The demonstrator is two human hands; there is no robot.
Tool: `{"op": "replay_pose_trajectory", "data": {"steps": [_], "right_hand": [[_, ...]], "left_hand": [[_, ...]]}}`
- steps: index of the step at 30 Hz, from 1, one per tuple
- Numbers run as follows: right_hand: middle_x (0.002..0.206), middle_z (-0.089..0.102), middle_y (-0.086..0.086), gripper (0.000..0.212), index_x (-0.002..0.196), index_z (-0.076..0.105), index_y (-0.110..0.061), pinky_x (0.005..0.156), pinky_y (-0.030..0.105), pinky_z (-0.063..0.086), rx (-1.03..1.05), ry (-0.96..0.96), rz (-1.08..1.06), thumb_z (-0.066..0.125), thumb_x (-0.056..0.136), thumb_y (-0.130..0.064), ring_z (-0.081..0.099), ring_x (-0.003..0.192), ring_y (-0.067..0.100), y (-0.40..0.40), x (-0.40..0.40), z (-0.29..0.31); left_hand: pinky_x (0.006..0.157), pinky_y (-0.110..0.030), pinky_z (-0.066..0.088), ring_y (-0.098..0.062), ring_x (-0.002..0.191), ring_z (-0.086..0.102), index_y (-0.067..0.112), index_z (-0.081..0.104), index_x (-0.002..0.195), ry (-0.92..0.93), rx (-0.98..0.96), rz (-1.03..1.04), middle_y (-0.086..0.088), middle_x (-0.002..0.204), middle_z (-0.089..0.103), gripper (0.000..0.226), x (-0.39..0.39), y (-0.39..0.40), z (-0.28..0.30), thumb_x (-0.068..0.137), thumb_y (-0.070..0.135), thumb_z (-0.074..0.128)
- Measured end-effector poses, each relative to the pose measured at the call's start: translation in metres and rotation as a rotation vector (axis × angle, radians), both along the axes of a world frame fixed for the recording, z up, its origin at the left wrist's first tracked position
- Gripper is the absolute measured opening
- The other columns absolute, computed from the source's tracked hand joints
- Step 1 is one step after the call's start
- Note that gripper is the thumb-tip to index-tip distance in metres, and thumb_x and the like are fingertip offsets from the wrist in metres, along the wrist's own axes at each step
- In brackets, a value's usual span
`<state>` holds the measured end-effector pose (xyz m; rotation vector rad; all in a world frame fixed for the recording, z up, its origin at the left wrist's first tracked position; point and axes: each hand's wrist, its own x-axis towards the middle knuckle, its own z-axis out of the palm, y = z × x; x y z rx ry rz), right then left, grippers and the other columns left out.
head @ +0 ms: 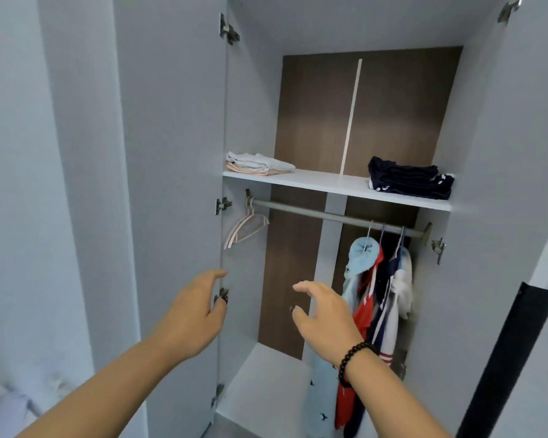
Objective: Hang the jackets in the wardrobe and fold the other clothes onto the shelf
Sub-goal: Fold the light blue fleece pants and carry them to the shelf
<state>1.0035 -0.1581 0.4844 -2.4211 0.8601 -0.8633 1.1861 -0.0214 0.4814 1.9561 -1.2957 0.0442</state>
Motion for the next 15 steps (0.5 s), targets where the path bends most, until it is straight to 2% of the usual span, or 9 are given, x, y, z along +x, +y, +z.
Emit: {"op": "replay_pose_trajectory", "data": {"steps": [4, 7, 10, 15], "right_hand": [[0.131, 0.048, -0.016, 0.034, 0.125, 0.054, -0.029, 0.094, 0.009, 0.027, 0.029, 0.054, 0.102, 0.056, 0.092, -0.024, 0.040, 0.114, -0.005, 0.032, 0.002, -0.022], [0.128, 0.048, -0.016, 0.030, 0.122, 0.056, -0.028, 0.096, 0.010, 0.027, 0.057, 0.101, 0.188, 0.056, 0.092, -0.023, 0.039, 0.111, -0.005, 0.064, 0.016, -0.037], [0.127, 0.047, -0.017, 0.028, 0.120, 0.056, -0.028, 0.100, 0.013, 0.030, 0.103, 0.143, 0.284, 0.056, 0.092, -0.022, 0.042, 0.119, 0.001, 0.102, 0.036, -0.051], [0.125, 0.045, -0.020, 0.025, 0.117, 0.054, -0.031, 0.098, 0.010, 0.026, 0.149, 0.206, 0.485, 0.056, 0.093, -0.023, 0.040, 0.117, -0.003, 0.167, 0.092, -0.070]], "left_hand": [[0.106, -0.014, 0.022, -0.008, 0.136, 0.036, 0.025, 0.032, 0.146, 0.009, 0.024, 0.066, 0.009, 0.150, 0.037, 0.048, -0.011, 0.057, -0.020, 0.100, 0.020, 0.045], [0.104, -0.012, 0.021, -0.007, 0.137, 0.034, 0.026, 0.031, 0.146, 0.043, 0.051, 0.140, 0.011, 0.151, 0.035, 0.048, -0.010, 0.103, -0.039, 0.100, 0.020, 0.044], [0.105, -0.011, 0.019, -0.005, 0.135, 0.035, 0.028, 0.030, 0.146, 0.076, 0.068, 0.212, 0.015, 0.150, 0.034, 0.048, -0.004, 0.153, -0.060, 0.100, 0.023, 0.044], [0.105, -0.008, 0.018, -0.002, 0.137, 0.031, 0.029, 0.031, 0.145, 0.119, 0.074, 0.363, 0.019, 0.149, 0.033, 0.049, 0.023, 0.237, -0.090, 0.099, 0.023, 0.048]]}}
